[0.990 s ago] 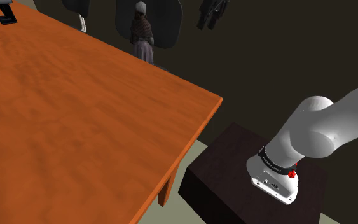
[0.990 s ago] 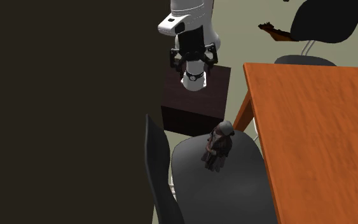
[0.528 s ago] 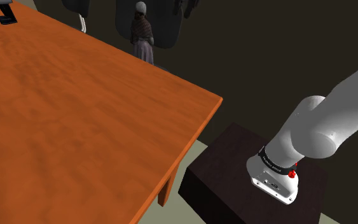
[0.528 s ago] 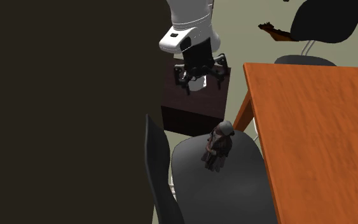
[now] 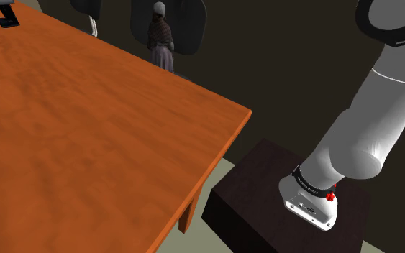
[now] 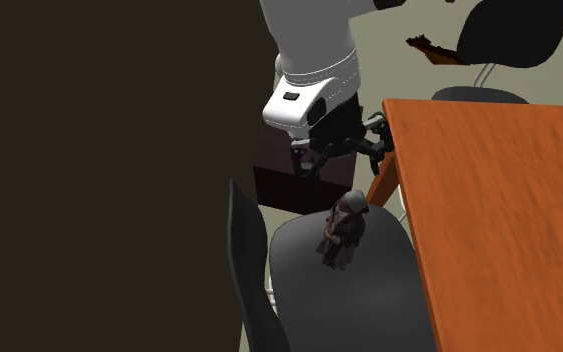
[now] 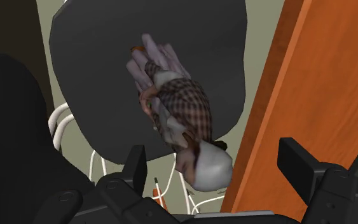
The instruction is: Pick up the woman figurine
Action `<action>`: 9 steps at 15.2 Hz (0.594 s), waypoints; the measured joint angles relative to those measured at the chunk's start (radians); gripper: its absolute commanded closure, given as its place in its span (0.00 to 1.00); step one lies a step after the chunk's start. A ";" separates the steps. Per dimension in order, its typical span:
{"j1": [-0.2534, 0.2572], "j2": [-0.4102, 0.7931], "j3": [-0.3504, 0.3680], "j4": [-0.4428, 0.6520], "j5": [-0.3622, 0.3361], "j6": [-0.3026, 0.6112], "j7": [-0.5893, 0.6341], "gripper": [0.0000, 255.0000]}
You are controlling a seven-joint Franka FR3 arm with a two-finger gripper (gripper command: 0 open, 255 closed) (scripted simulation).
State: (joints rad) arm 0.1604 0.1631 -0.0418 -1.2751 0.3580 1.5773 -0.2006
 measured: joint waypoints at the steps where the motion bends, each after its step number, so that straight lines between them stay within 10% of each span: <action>1: -0.001 0.049 0.004 0.077 0.011 -0.028 0.003 0.00; 9: 0.006 0.081 0.011 0.044 0.023 0.031 -0.022 0.00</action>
State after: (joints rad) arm 0.1667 0.2444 -0.0311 -1.2308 0.3807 1.6088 -0.2224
